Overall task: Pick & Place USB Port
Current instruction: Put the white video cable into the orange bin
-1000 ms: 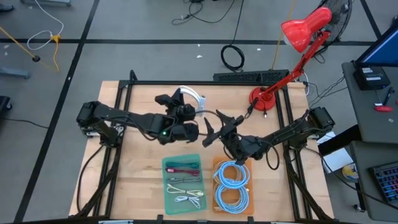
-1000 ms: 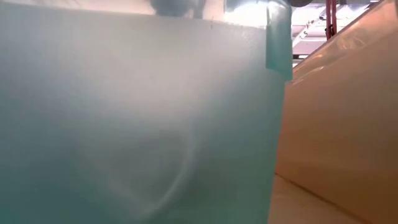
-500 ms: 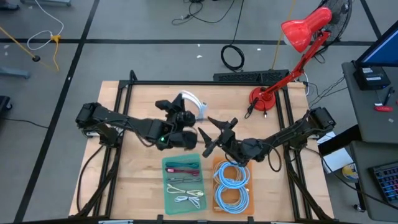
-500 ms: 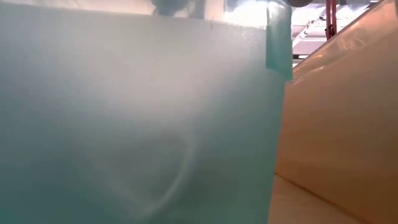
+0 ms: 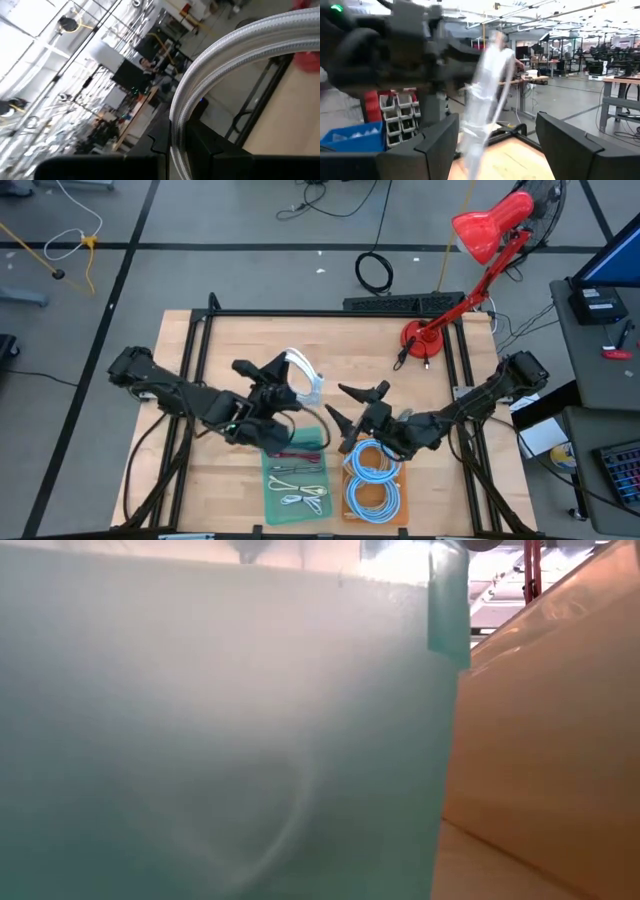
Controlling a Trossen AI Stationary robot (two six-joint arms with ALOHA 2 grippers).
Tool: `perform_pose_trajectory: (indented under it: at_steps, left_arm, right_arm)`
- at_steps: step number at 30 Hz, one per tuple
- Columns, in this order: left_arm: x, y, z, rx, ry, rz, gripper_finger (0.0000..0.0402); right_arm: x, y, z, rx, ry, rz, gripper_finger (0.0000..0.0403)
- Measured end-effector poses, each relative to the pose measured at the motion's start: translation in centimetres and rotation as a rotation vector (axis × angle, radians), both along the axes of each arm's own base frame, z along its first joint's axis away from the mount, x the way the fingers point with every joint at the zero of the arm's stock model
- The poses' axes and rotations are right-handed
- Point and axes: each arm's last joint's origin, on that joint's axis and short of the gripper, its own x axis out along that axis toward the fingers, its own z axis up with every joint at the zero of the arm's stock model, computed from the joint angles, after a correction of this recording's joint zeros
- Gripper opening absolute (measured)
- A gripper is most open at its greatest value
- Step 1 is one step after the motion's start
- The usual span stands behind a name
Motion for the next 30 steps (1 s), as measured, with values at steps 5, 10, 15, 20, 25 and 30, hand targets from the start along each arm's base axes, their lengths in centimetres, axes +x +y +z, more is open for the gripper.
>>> perform_pose_trajectory:
  at_steps: [5, 10, 15, 20, 25, 30]
  left_arm:
    - [-0.8, -1.0, 0.8, -0.024, -0.048, -0.04, 0.0034]
    - [-0.9, -1.4, 0.9, -0.023, -0.045, -0.053, 0.0033]
    - [-0.9, -1.4, 0.9, -0.03, -0.059, -0.052, 0.0033]
    - [-0.9, -1.2, 0.9, -0.028, -0.056, -0.046, 0.0033]
    - [-0.8, -1.1, 0.8, -0.034, -0.068, -0.044, 0.0033]
    - [-0.6, -1.1, 0.6, -0.036, -0.068, -0.042, 0.0033]
  right_arm:
    - [0.1, -0.1, 0.2, 0.022, -0.029, 0.072, 0.0256]
    - [0.6, -0.8, 0.0, 0.04, -0.041, 0.127, 0.0256]
    - [1.0, -1.4, -0.4, 0.056, -0.027, 0.12, 0.0256]
    - [1.3, -1.6, -0.3, 0.068, -0.049, 0.201, 0.0256]
    - [1.4, -1.7, -0.3, 0.073, -0.056, 0.211, 0.0256]
    - [1.5, -2.1, -0.3, 0.074, -0.058, 0.2, 0.0256]
